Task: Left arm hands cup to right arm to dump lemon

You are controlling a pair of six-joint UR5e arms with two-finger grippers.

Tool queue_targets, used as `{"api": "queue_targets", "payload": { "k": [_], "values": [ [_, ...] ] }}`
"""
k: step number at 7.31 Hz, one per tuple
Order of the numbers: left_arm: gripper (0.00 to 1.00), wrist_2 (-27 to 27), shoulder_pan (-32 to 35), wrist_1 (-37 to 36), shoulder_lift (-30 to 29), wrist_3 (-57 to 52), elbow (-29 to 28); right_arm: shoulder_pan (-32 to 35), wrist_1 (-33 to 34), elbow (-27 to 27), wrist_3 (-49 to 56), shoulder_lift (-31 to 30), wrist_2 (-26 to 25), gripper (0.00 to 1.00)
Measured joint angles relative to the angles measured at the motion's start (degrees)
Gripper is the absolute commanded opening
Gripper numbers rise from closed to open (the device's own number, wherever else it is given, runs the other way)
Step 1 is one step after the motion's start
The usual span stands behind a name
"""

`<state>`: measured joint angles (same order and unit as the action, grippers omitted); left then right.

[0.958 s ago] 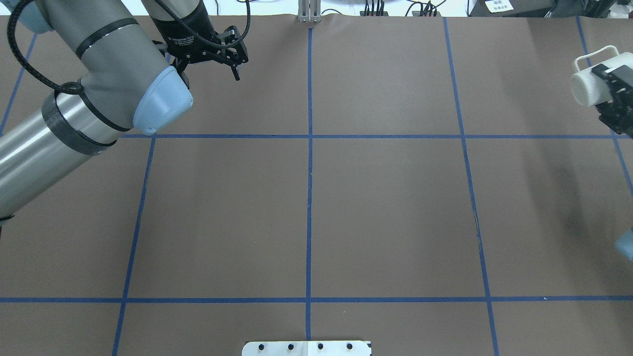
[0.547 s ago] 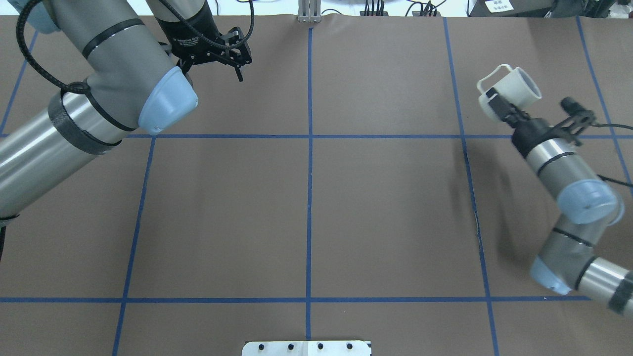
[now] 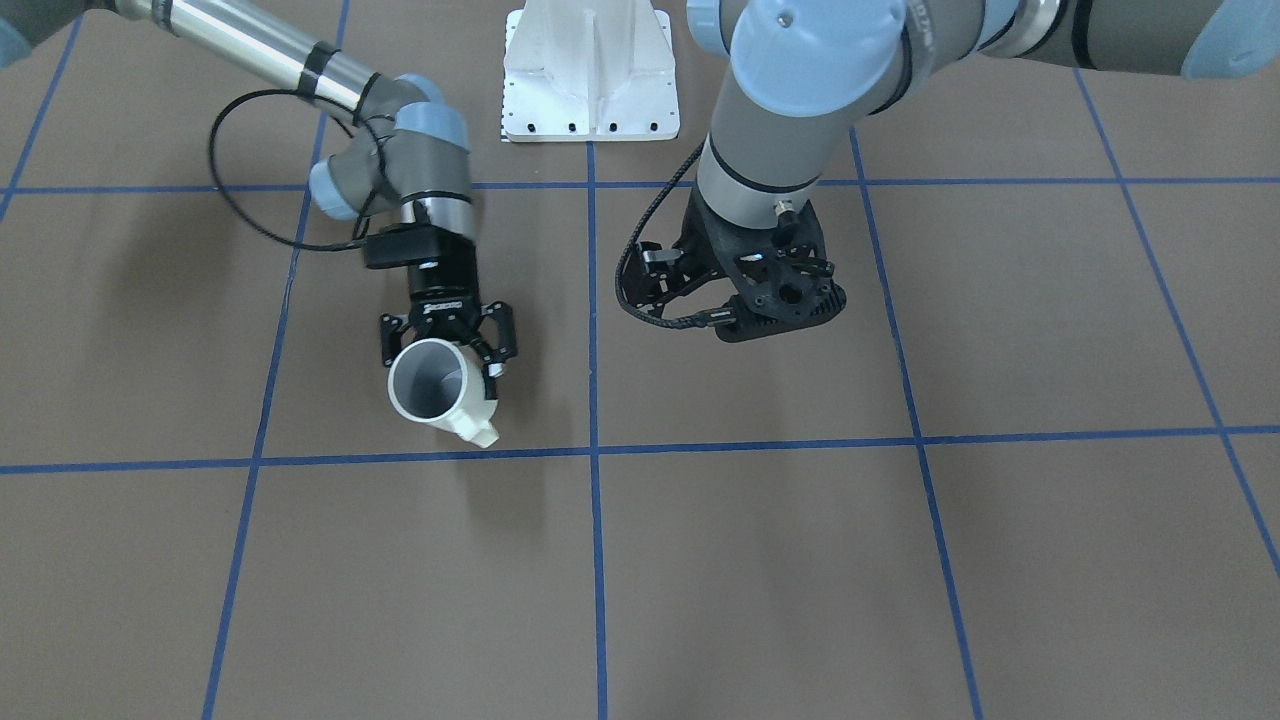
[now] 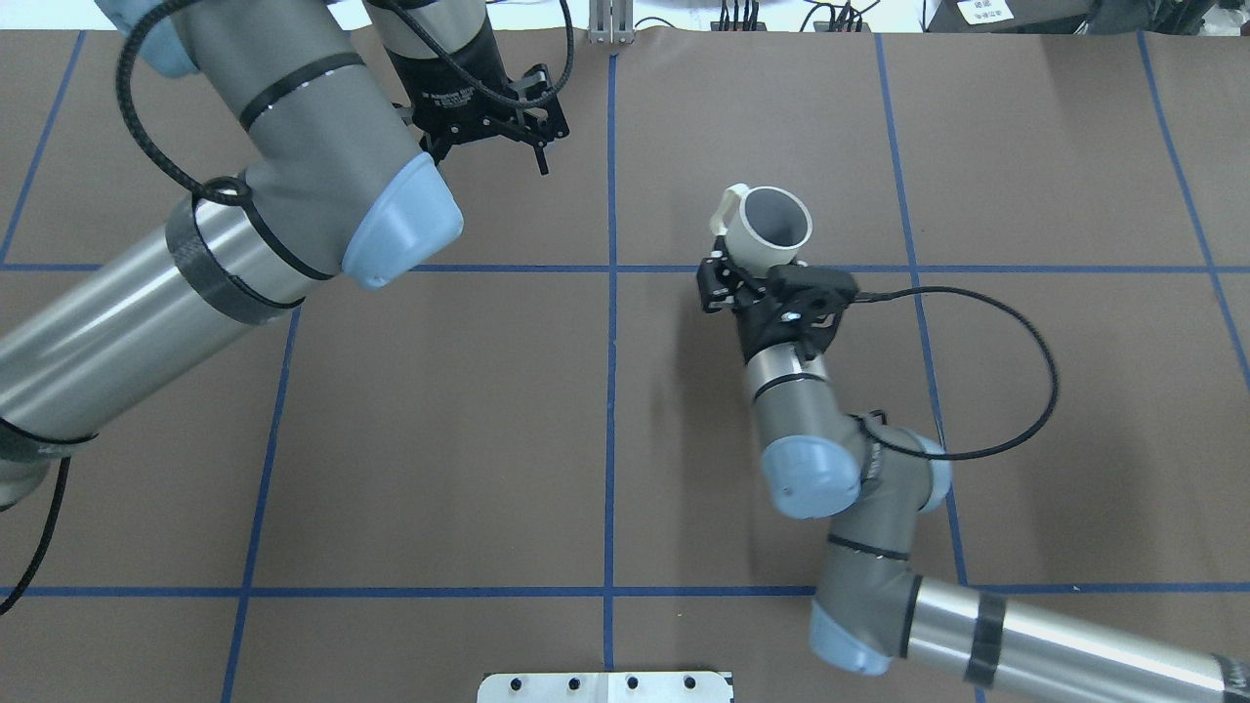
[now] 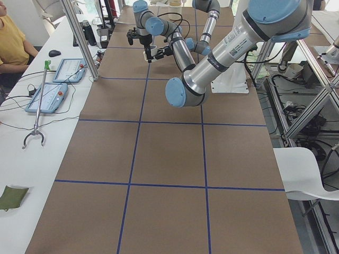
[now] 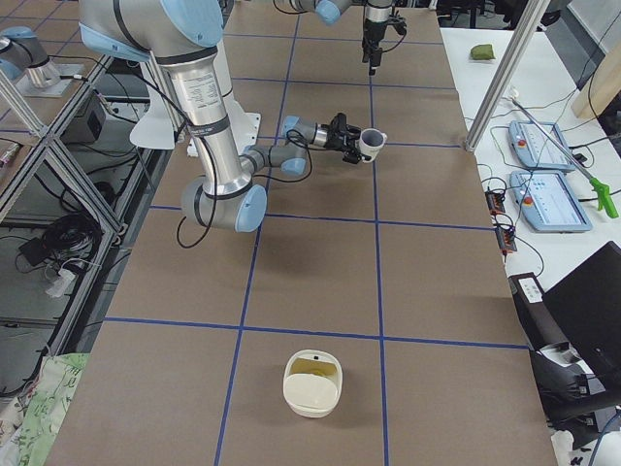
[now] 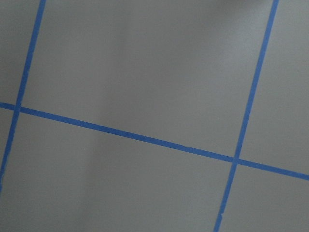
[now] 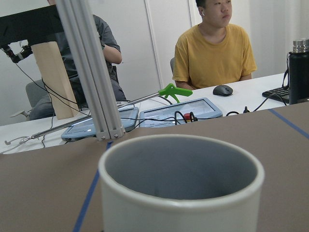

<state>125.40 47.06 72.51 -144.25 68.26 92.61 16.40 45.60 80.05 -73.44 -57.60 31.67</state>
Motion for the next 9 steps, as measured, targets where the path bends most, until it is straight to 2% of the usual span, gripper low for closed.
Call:
{"api": "queue_targets", "payload": {
  "k": [1, 2, 3, 4, 6, 9],
  "values": [
    [0.99, -0.27, -1.43, 1.94, 0.16, 3.11, 0.46, -2.39, 6.86, -0.07, 0.04, 3.66, -3.43, 0.31],
    [0.98, -0.95, -3.23, 2.98, -0.19, 5.99, 0.64, -4.01, 10.85, -0.2, 0.05, 5.63, -5.59, 0.32],
    [0.92, -1.82, -4.64, 3.32, -0.85, 7.39, 0.61, -5.2, 12.7, -0.41, 0.05, 6.39, -7.13, 0.32],
    [0.84, -2.35, -5.81, 3.38, -1.18, 8.02, 0.43, -5.96, 13.39, -0.55, 0.08, 6.72, -8.3, 0.33],
    [0.74, -3.0, -7.66, 3.29, -0.98, 8.27, 0.1, -6.7, 13.69, -0.59, 0.43, 7.15, -10.09, 0.34],
    [0.67, -3.12, -8.77, 3.25, -0.59, 8.2, -0.25, -7.27, 13.71, -0.45, 0.94, 7.22, -11.22, 0.34]
  ]
}}
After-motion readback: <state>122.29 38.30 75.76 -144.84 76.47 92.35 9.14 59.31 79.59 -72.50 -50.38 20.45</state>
